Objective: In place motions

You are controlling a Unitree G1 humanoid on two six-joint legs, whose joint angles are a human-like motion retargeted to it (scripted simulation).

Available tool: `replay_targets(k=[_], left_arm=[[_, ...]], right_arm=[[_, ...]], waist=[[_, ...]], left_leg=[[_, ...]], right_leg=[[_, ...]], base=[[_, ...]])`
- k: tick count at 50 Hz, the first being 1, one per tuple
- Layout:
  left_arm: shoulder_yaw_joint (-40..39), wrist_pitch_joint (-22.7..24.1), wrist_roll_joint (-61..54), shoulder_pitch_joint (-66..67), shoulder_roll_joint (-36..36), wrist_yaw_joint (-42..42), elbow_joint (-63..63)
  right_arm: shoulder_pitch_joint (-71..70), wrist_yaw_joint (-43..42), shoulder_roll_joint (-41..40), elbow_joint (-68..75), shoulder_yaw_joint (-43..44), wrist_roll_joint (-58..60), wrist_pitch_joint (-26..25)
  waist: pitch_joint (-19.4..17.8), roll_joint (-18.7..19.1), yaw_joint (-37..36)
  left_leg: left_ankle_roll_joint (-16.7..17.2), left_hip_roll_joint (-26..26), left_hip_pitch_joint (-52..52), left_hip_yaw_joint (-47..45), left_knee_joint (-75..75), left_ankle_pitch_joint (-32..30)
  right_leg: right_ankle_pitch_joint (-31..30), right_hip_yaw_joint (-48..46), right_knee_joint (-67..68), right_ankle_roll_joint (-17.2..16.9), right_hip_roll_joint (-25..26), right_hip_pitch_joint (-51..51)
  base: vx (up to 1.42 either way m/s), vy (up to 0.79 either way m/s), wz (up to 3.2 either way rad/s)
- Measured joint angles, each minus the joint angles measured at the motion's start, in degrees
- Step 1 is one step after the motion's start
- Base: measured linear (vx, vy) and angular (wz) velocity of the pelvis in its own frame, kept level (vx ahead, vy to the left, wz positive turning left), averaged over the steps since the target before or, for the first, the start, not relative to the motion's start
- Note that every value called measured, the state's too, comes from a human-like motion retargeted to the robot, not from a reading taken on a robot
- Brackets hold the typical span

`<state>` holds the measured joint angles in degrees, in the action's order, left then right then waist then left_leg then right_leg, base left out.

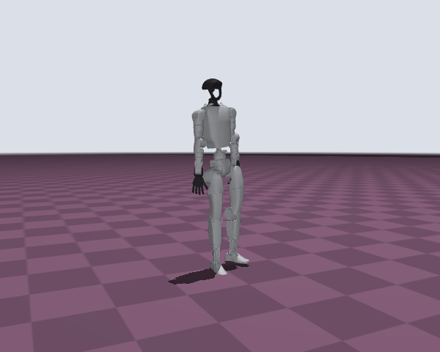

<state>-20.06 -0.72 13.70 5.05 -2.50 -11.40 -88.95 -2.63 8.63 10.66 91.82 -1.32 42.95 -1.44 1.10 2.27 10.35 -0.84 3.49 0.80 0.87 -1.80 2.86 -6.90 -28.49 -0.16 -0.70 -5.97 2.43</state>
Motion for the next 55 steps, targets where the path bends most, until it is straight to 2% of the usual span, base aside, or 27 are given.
replay_targets(k=[43, 55], left_arm=[[-0.1, 0.0, -0.1, 0.0, 0.2, 0.0, 0.1], [2.4, 0.1, 0.9, -1.1, 0.5, 0.5, 0.9]], right_arm=[[0.2, -0.2, -0.1, -0.1, -0.2, 0.2, -0.1], [0.1, -1.0, 1.3, 0.0, 1.3, 0.4, -0.1]], waist=[[-0.2, 0.2, 0.0], [-1.1, -0.3, -3.1]], left_leg=[[-0.2, 0.0, -0.1, -0.8, 0.0, -0.1], [-0.8, 1.5, -1.7, -1.9, -1.3, -1.2]], right_leg=[[-0.3, 0.5, -0.2, -0.1, 0.0, -0.2], [-1.5, 1.5, -0.8, -0.6, -1.5, 0.0]], base=[[0.00, 0.00, 0.00], [0.00, 0.06, -0.03]])
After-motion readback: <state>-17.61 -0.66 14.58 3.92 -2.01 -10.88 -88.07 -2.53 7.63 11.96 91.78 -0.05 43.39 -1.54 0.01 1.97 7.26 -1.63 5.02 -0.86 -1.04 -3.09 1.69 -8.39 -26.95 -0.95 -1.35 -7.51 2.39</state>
